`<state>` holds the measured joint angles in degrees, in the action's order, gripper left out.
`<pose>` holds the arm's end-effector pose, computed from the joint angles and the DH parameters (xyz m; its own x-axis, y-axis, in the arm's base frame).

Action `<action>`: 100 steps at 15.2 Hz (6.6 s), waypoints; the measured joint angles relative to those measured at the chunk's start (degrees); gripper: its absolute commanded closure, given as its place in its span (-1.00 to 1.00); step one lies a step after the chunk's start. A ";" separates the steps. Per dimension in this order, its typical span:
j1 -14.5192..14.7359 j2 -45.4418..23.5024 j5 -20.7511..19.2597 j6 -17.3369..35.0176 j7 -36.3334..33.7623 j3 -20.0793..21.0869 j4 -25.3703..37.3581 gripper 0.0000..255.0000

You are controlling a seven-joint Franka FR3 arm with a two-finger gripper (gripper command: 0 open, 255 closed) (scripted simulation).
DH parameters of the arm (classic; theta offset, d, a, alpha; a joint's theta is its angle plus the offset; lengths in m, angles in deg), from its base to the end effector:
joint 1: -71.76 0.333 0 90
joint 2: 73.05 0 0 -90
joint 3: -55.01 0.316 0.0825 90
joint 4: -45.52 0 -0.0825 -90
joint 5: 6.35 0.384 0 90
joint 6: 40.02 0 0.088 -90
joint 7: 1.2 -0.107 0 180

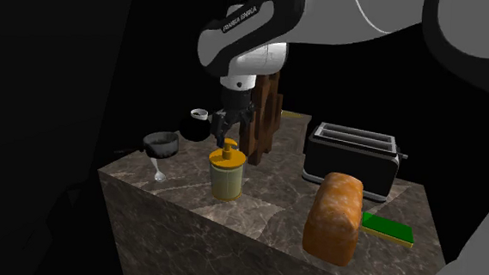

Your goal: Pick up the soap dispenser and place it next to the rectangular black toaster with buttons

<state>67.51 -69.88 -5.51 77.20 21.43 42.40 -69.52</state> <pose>0.5259 -0.1603 0.4875 0.9910 0.0944 0.0946 0.0937 -0.9955 0.0116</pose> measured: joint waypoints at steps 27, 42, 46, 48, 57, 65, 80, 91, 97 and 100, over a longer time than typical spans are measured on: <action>-4.09 -22.73 7.22 4.62 7.74 -1.53 17.38 1.00; -4.01 -21.03 6.54 -0.03 7.18 -1.78 20.40 1.00; -4.02 -20.61 6.28 -2.97 6.87 -1.87 22.93 1.00; -4.03 -20.46 6.17 -4.45 6.69 -1.90 24.28 1.00; -4.26 -19.87 5.85 -11.14 6.31 -2.09 30.41 1.00; -4.67 -20.66 5.94 -17.61 5.99 -2.18 37.66 1.00; -6.99 -26.56 7.50 -32.61 5.82 -2.27 58.47 1.00; -10.16 -27.39 8.52 -39.52 8.55 -3.24 65.89 1.00; -11.39 -14.86 6.00 -33.34 14.52 -5.53 47.15 1.00; -12.92 -11.92 5.50 -33.15 17.54 -6.74 43.93 1.00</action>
<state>54.59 -81.80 0.00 44.05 38.97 35.66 -25.59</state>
